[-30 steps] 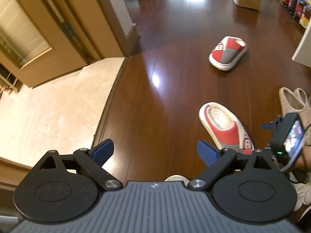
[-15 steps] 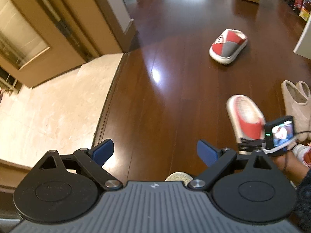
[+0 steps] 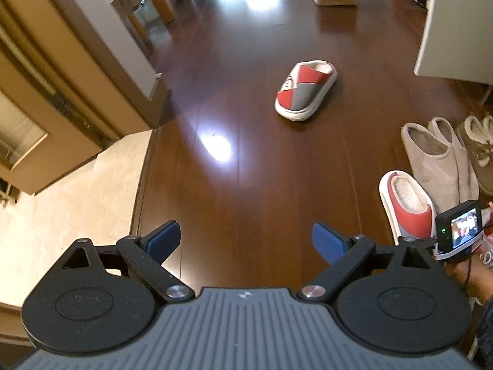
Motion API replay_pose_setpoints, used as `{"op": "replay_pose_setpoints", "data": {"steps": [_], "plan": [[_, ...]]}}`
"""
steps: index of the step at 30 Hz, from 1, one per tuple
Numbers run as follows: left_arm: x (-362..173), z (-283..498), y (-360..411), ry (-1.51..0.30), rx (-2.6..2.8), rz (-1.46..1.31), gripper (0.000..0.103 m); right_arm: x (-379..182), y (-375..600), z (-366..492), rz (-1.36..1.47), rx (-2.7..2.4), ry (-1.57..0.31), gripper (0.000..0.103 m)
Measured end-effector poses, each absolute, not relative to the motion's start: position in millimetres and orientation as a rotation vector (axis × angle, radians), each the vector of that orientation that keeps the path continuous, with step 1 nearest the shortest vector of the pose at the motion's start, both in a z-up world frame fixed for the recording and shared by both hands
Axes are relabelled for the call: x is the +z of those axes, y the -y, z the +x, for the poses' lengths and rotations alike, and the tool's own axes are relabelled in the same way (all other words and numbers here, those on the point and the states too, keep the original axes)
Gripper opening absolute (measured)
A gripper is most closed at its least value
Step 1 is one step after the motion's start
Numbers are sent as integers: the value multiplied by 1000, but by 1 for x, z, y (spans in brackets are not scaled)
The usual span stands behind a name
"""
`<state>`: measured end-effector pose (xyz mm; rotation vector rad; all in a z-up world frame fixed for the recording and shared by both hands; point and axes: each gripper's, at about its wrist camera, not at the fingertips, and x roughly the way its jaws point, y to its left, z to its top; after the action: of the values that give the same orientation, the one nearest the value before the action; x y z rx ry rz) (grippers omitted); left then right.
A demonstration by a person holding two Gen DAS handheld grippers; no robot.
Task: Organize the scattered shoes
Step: 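Carry the red-grey slipper beside the beige slippers and set it down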
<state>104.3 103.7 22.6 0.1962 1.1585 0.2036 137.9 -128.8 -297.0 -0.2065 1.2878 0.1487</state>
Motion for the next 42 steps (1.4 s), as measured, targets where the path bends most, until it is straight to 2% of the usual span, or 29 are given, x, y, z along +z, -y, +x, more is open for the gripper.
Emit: {"op": "replay_pose_setpoints", "data": {"steps": [6, 9, 15, 18, 28, 31, 36, 42], "plan": [[16, 117, -79, -1163, 196, 263, 94, -309, 127, 153, -251, 133, -1309, 98], [16, 122, -71, -1158, 190, 270, 94, -285, 125, 152, -199, 114, -1296, 100], [25, 122, -52, -1108, 178, 274, 94, -185, 141, 169, -66, -45, -1153, 102], [32, 118, -46, -1074, 172, 258, 94, -111, 147, 169, -1, -71, -1051, 102], [69, 84, -28, -903, 202, 199, 94, 55, 156, 105, -132, -6, -749, 102], [74, 60, -27, -874, 214, 157, 100, 77, 167, 79, -155, 16, -713, 102], [68, 21, -16, -889, 176, 81, 100, 93, 183, 45, -133, 47, -697, 102], [68, -15, 9, -897, 151, 149, 100, 97, 196, 15, -115, 80, -690, 102]]}}
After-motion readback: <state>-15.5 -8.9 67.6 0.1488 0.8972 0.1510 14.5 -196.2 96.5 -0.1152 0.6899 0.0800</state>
